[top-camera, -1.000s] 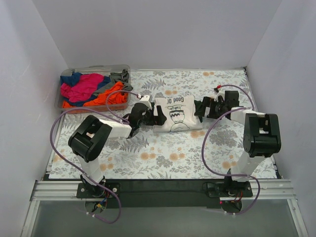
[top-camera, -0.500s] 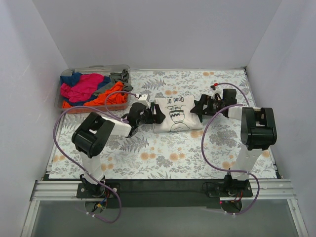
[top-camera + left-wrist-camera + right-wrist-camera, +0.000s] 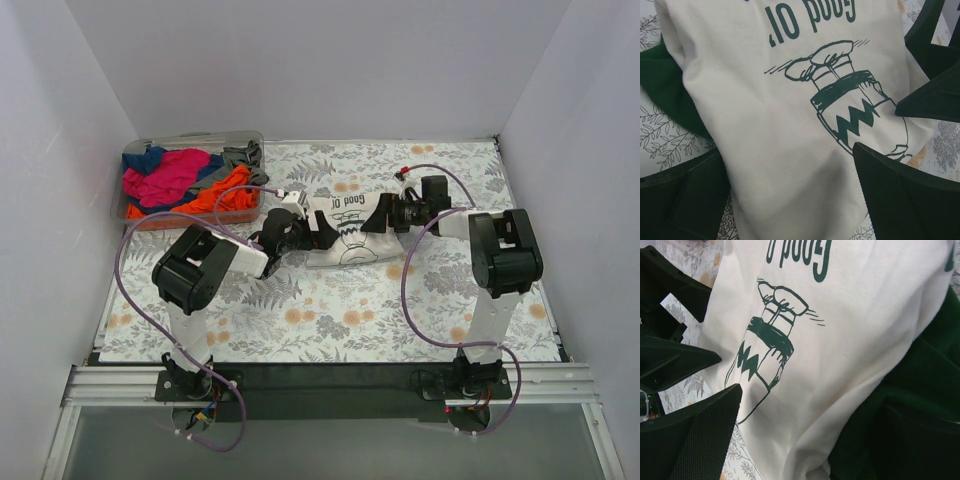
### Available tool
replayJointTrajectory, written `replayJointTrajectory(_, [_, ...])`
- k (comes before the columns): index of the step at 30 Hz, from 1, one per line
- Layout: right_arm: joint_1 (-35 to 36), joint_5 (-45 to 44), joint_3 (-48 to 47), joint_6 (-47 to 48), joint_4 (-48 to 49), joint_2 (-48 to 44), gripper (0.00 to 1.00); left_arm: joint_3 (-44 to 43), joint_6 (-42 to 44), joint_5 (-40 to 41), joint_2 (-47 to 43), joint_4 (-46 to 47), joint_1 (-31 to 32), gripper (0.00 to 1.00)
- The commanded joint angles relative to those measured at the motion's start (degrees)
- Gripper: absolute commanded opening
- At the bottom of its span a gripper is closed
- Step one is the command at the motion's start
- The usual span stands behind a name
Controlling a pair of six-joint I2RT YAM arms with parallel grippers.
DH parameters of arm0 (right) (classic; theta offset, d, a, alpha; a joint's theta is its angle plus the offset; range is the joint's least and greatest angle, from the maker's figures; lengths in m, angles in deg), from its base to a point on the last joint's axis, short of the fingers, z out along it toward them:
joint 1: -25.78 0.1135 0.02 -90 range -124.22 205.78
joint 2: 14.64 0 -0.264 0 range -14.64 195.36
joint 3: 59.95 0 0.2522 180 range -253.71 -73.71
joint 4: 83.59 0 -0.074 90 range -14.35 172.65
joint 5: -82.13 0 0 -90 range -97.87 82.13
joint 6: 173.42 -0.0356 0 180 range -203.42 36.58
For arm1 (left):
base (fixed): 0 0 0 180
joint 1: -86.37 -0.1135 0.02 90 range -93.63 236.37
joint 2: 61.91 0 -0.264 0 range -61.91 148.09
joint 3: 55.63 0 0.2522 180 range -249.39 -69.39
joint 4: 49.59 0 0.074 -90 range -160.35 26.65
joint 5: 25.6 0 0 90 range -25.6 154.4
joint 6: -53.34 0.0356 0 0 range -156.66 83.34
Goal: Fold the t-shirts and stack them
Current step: Neatly place the folded tshirt to the corner
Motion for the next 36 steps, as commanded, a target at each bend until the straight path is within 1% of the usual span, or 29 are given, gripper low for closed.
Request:
replayJointTrajectory(1, [3.33, -2.00, 0.51, -0.67, -5.97, 4.92, 0.86, 0.20, -1.22, -2.74, 2.37, -4.07, -0.04, 0.89])
replayJointTrajectory(4, [5.26, -1.92, -0.54, -1.11, -5.53, 6.51, 0.81, 0.11, -1.31, -3.09, 2.90, -3.63, -0.04, 0.89])
replayJointTrajectory(7, [6.93, -1.92, -1.51, -1.99, -4.83, 8.00, 0.74, -0.06, -1.22, -3.62, 3.43, -3.27, -0.04, 0.89])
replayJointTrajectory(10, [8.16, -2.00, -2.48, -2.87, -4.22, 9.23, 0.63, -0.24, -1.40, -4.15, 3.87, -3.01, -0.04, 0.88])
replayJointTrajectory(12, [8.52, -3.05, -3.09, -3.31, -4.21, 9.41, 0.59, 0.03, -1.49, -4.15, 3.78, -2.92, -0.04, 0.88])
replayJointTrajectory(15, [8.35, -5.07, -3.71, -3.57, -4.39, 9.15, 0.43, 0.29, -1.14, -3.54, 3.17, -3.45, -0.04, 0.88])
replayJointTrajectory(16, [8.17, -5.25, -4.06, -3.58, -4.48, 9.15, 0.36, 0.38, -0.87, -3.45, 2.91, -3.71, -0.04, 0.88])
replayJointTrajectory(18, [7.64, -5.69, -5.81, -3.49, -4.92, 9.23, 0.28, 0.81, -0.61, -3.09, 1.50, -4.32, -0.04, 0.88])
replayJointTrajectory(19, [6.77, -6.39, -6.69, -2.70, -6.40, 9.23, 0.19, 0.90, -0.26, -2.92, 0.45, -4.68, -0.04, 0.88])
replayJointTrajectory(21, [5.80, -9.20, -10.54, -1.04, -9.21, 8.97, 0.09, 1.34, 0.01, -2.05, -0.87, -5.73, -0.04, 0.88])
replayJointTrajectory(22, [4.75, -10.34, -11.96, 1.15, -13.31, 8.80, 0.02, 1.78, 0.27, -1.78, -2.27, -6.08, -0.04, 0.88])
replayJointTrajectory(24, [3.69, -14.38, -16.43, 3.36, -16.94, 8.18, 0.01, 2.13, 0.62, -0.55, -3.68, -7.22, -0.04, 0.88])
replayJointTrajectory(25, [2.73, -15.96, -18.54, 5.98, -21.22, 8.09, 0.01, 2.40, 0.71, -0.20, -4.82, -7.58, -0.04, 0.88])
replayJointTrajectory(26, [2.20, -18.94, -20.22, 7.14, -23.44, 8.18, 0.01, 2.57, 1.06, 0.07, -5.35, -7.93, -0.04, 0.88])
replayJointTrajectory(27, [1.06, -20.01, -23.72, 8.19, -26.68, 8.18, 0.01, 2.66, 1.15, 0.24, -5.79, -8.28, -0.13, 0.88])
replayJointTrajectory(30, [-1.75, -22.56, -28.83, 11.80, -31.01, 9.23, 0.01, 3.01, 1.41, 0.51, -7.11, -9.07, -0.13, 0.89])
replayJointTrajectory(31, [-2.20, -25.70, -32.07, 13.28, -34.07, 10.02, 0.01, 3.19, 1.59, 0.68, -7.46, -9.25, -0.13, 0.89])
replayJointTrajectory(32, [-2.72, -27.47, -33.84, 13.30, -35.58, 10.37, 0.01, 3.28, 1.50, 0.69, -7.55, -9.42, -0.13, 0.89])
replayJointTrajectory(33, [-3.69, -29.23, -35.34, 15.21, -38.38, 10.90, 0.01, 3.37, 1.68, 0.86, -7.64, -9.60, -0.13, 0.89])
replayJointTrajectory(34, [-4.13, -31.16, -37.96, 16.89, -39.45, 11.43, 0.01, 3.37, 1.68, 1.12, -7.73, -9.78, -0.13, 0.89])
replayJointTrajectory(35, [-4.57, -35.27, -39.03, 17.86, -40.33, 12.39, 0.01, 3.45, 1.77, 1.30, -7.73, -10.04, -0.13, 0.89])
replayJointTrajectory(36, [-5.18, -37.23, -39.91, 19.00, -41.38, 12.83, 0.01, 3.54, 1.85, 1.30, -7.82, -10.13, -0.13, 0.89])
